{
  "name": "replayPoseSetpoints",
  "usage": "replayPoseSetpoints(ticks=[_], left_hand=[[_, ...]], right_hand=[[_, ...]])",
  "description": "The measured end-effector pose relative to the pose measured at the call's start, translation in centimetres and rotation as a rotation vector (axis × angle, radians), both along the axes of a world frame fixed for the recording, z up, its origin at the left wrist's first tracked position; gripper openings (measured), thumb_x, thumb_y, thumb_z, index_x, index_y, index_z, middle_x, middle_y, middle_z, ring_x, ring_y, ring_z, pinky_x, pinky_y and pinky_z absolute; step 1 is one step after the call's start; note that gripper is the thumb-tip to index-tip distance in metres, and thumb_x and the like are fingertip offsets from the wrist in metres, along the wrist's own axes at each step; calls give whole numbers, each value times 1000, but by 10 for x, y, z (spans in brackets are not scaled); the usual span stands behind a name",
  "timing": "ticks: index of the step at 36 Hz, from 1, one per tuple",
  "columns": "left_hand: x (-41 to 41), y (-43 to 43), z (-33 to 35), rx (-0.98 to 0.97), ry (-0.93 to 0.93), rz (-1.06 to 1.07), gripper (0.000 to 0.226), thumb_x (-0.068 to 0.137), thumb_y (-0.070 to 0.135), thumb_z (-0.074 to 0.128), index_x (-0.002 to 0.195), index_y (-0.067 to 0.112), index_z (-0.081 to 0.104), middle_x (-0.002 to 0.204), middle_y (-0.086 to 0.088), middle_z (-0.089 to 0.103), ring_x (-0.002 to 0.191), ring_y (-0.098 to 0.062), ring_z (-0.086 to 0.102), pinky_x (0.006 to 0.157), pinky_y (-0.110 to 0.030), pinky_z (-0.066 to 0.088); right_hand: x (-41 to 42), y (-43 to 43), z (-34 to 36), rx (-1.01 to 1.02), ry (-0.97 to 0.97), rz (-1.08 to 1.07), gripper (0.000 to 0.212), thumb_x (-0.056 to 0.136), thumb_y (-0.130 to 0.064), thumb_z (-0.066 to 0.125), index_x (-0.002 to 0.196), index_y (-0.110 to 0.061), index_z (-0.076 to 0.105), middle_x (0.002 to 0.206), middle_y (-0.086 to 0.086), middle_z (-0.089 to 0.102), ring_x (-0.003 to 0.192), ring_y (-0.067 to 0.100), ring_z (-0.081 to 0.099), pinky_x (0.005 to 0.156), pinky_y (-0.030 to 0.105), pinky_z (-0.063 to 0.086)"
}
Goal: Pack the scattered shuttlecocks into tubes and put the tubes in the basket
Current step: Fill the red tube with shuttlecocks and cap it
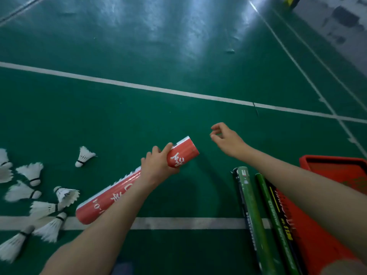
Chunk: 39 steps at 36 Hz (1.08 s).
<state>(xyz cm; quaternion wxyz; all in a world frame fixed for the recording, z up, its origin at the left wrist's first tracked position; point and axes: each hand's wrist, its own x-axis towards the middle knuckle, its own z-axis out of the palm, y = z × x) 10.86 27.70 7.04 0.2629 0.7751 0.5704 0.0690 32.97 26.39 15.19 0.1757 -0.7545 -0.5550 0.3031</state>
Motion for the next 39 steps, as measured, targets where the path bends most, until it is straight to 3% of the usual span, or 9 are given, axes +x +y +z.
replayPoseSetpoints(ticks=[5,10,16,22,27,30,34,37,39], left_hand=[[18,-26,-16,-13,99,-112,84,74,56,66,145,37,25,119,-8,47,108,-32,50,94,-43,42],[37,-64,-52,-63,241,-282,83,75,61,65,143,36,23,116,-6,48,104,-27,53,87,-40,46],[78,-89,-71,-92,306,-366,83,73,61,65,141,33,27,114,-7,49,102,-30,54,84,-39,48],[128,-113,-88,-141,299,-408,85,74,59,66,143,34,24,117,-8,48,105,-30,52,84,-38,46],[158,-130,-100,-164,233,-401,80,75,58,66,141,34,26,113,-7,48,103,-29,53,84,-38,48],[172,-141,-105,-188,206,-396,79,74,57,67,139,36,28,111,-6,48,101,-29,53,83,-38,47],[188,-155,-114,-189,222,-414,78,74,56,68,138,35,29,111,-6,48,101,-28,53,78,-36,44],[194,-162,-121,-180,256,-420,80,74,57,68,140,35,27,113,-6,48,102,-28,53,78,-36,44],[194,-162,-124,-173,256,-413,80,74,58,68,139,35,27,112,-6,48,102,-29,53,80,-37,45]], right_hand=[[26,-39,-61,-267,-185,163,38,95,-22,52,130,-8,48,129,9,56,118,24,52,94,27,38],[59,-81,-115,-461,-223,249,47,95,-24,53,138,-9,40,138,10,48,123,25,48,101,31,38],[110,-122,-152,-513,-286,302,43,95,-21,52,135,-10,43,136,10,48,120,26,50,99,35,42],[147,-168,-182,-412,-394,76,35,90,-4,48,124,-9,46,124,10,49,105,27,51,83,39,48],[177,-204,-207,-484,-508,-34,39,86,4,47,123,-5,40,127,16,45,119,35,46,90,43,43],[194,-225,-224,-546,-457,20,39,90,-3,45,128,-6,38,126,18,46,113,37,52,88,42,44],[201,-245,-237,-614,-354,36,57,87,3,45,140,-11,30,129,17,45,112,38,53,91,42,45],[200,-251,-247,-584,-201,-78,46,87,1,43,131,-12,46,125,18,51,110,36,55,96,40,45],[202,-253,-250,-506,-36,-209,45,87,3,40,126,-14,56,121,15,59,102,33,60,90,38,50]])
